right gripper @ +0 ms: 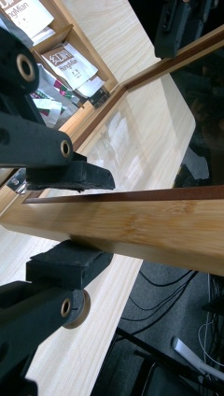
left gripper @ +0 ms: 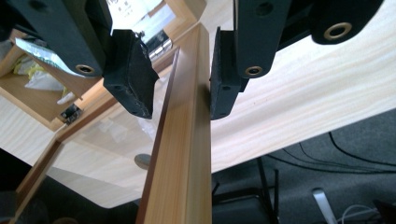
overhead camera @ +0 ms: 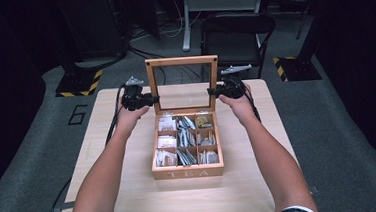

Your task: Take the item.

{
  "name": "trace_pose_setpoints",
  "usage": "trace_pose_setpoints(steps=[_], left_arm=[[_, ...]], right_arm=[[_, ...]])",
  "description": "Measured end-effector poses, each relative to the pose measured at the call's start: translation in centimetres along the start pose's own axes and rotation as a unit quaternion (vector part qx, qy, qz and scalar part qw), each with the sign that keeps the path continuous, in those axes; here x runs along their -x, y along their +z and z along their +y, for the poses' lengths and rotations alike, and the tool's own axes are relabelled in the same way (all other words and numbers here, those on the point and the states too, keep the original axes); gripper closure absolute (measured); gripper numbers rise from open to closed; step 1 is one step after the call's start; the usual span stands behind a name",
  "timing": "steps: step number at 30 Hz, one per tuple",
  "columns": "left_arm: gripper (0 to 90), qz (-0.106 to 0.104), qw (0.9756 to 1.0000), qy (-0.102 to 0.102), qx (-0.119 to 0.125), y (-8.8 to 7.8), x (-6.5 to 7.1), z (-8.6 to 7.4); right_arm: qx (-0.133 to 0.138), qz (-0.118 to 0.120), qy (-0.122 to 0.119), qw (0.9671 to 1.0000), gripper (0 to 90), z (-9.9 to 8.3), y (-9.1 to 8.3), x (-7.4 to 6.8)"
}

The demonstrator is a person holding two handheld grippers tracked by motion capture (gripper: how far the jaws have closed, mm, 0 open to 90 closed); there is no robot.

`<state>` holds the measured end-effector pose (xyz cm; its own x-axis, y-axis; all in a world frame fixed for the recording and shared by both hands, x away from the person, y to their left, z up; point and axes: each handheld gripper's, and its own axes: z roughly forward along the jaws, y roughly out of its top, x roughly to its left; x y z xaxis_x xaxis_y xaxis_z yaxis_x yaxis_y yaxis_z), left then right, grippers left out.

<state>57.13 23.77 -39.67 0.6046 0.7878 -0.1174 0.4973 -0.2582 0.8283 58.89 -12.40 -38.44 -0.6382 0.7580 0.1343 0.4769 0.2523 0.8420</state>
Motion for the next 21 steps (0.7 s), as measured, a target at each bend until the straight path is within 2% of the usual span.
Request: trace_pose_setpoints(steps=[1, 3, 7, 8, 14, 18, 21], left_arm=[[60.5, -0.001, 1.0, -0.002, 0.008, -0.1, -0.1, -0.2], [60.5, -0.002, 0.9999, -0.004, 0.009, -0.3, -0.2, -0.3], [60.4, 0.001, 0.9999, -0.012, -0.004, -0.4, -0.5, -1.0], [60.1, 0.001, 0.9997, -0.021, -0.009, -0.4, -0.5, -1.1], [59.2, -0.003, 0.9998, -0.019, -0.003, -0.8, -0.2, -1.1], [58.4, -0.007, 0.9999, -0.016, -0.001, -1.0, 0.1, -1.1], [58.4, -0.013, 0.9996, -0.024, 0.001, -1.3, 0.1, -1.3]], right_arm=[[0.0, 0.0, -0.002, 1.0, 63.0, 0.0, 0.1, 0.1], [-0.002, -0.002, 0.001, 1.0, 63.0, 0.1, 0.2, 0.2], [-0.001, -0.003, 0.001, 1.0, 63.1, 0.2, 0.4, 0.4], [-0.002, -0.002, 0.004, 1.0, 63.1, 0.2, 0.5, 0.5], [-0.007, -0.003, 0.015, 0.9999, 63.2, 0.4, 0.8, 0.7], [-0.009, -0.008, 0.013, 0.9998, 63.2, 0.4, 1.0, 0.8], [-0.008, -0.011, 0.018, 0.9998, 63.3, 0.4, 1.2, 0.8]])
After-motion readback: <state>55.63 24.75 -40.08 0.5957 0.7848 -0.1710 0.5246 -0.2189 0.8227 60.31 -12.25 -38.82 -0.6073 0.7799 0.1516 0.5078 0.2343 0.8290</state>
